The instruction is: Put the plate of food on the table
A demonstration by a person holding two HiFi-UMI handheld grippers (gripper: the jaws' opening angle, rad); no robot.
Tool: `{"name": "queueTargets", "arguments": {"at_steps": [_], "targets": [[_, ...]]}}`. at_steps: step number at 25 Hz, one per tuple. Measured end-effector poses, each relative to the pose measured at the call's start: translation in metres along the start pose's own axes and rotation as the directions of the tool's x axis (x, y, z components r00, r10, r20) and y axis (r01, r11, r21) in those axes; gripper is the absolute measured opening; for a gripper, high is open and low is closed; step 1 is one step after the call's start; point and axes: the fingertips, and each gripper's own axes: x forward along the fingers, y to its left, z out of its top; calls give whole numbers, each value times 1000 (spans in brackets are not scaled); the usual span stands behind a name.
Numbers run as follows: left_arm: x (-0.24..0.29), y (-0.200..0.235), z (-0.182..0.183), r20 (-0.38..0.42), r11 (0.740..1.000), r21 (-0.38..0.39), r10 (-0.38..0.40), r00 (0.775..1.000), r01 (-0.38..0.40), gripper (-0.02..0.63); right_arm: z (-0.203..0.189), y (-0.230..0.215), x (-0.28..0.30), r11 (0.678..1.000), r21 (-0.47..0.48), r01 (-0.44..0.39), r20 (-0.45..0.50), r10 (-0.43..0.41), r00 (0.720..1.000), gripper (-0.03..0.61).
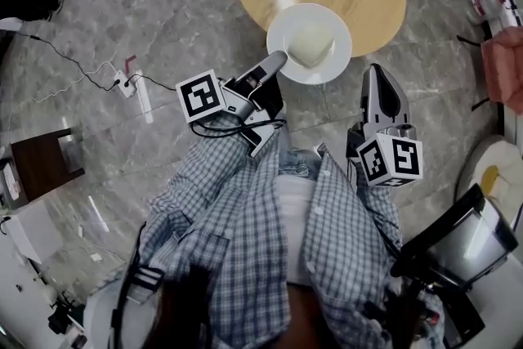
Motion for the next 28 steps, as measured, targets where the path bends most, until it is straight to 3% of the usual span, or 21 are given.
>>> {"name": "queueTargets", "arguments": {"at_steps": [3,10,23,28], "targets": [[13,-3,38,-12,1000,-19,-10,1000,9,21,16,7,36,1000,-17,26,9,-26,1000,6],[38,10,60,-49,1000,-15,-15,999,14,21,15,-4,64,998,-21,62,5,-62,998,6],[43,24,61,-73,1000,-15,2,997,-3,21,7,-14,59,994,-17,108,-23,-108,994,6],[77,44,68,-47,1000,-21,15,999,-16,21,-6,-48,89,996,-7,86,-53,-86,995,6]]}}
